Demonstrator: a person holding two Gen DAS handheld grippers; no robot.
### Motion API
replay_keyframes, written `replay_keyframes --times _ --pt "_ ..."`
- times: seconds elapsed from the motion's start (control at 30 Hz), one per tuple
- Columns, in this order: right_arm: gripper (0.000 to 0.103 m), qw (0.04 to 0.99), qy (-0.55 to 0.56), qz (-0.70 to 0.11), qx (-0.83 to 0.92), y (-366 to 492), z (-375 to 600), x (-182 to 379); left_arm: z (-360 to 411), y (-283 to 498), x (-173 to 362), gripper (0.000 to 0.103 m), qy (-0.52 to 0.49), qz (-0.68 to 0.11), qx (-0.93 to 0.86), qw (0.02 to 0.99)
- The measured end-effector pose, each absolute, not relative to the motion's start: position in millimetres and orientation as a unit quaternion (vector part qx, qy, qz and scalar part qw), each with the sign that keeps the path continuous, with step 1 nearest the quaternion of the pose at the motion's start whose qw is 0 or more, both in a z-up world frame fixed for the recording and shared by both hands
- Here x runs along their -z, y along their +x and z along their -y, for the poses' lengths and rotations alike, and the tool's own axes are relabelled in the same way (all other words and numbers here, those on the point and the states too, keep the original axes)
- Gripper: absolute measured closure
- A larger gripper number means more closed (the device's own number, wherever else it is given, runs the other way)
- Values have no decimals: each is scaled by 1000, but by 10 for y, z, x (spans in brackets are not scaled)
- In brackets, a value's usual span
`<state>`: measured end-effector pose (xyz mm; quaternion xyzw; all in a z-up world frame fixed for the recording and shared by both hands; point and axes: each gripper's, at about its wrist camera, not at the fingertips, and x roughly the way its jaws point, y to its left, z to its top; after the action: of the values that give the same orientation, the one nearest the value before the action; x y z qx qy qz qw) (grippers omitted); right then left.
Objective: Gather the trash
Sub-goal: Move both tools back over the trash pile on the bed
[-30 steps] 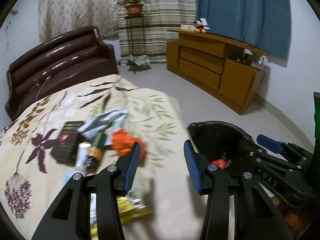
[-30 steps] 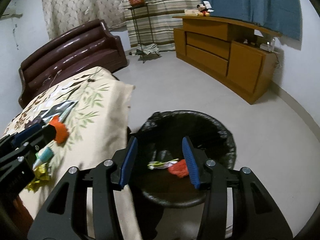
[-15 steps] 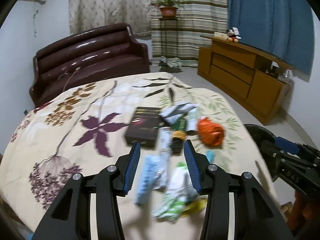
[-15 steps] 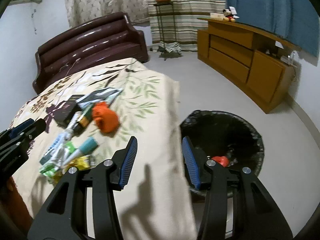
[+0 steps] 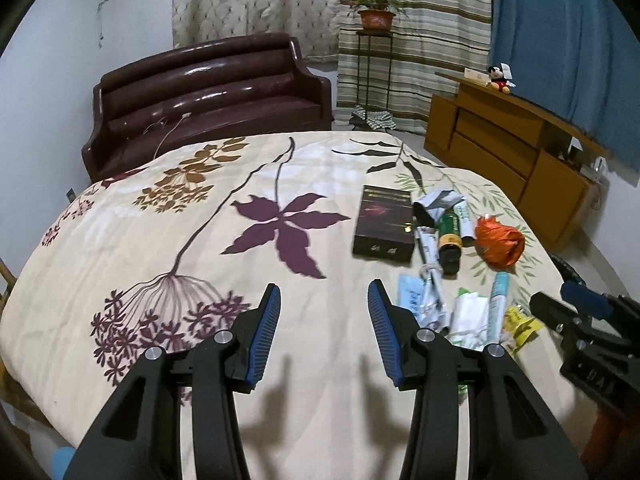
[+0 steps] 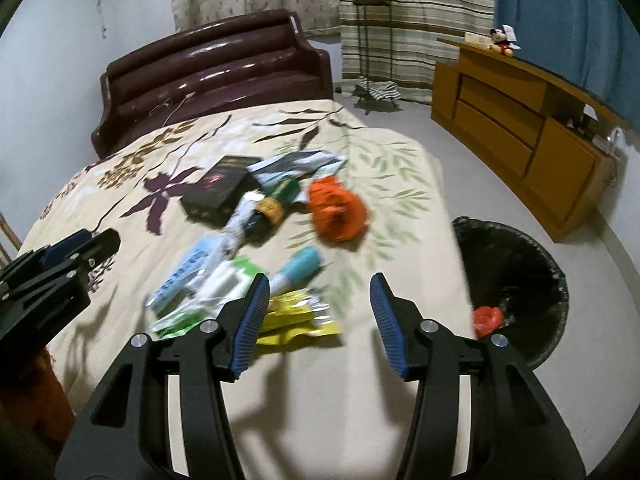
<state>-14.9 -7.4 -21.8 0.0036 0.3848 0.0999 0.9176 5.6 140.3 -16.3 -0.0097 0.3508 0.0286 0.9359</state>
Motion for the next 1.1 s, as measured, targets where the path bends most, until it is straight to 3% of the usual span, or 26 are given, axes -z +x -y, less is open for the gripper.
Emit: replay_keyframes --times 1.1 --pt "45 909 -30 -408 -83 -385 -350 397 -1626 -113 244 57 -43 -352 -12 935"
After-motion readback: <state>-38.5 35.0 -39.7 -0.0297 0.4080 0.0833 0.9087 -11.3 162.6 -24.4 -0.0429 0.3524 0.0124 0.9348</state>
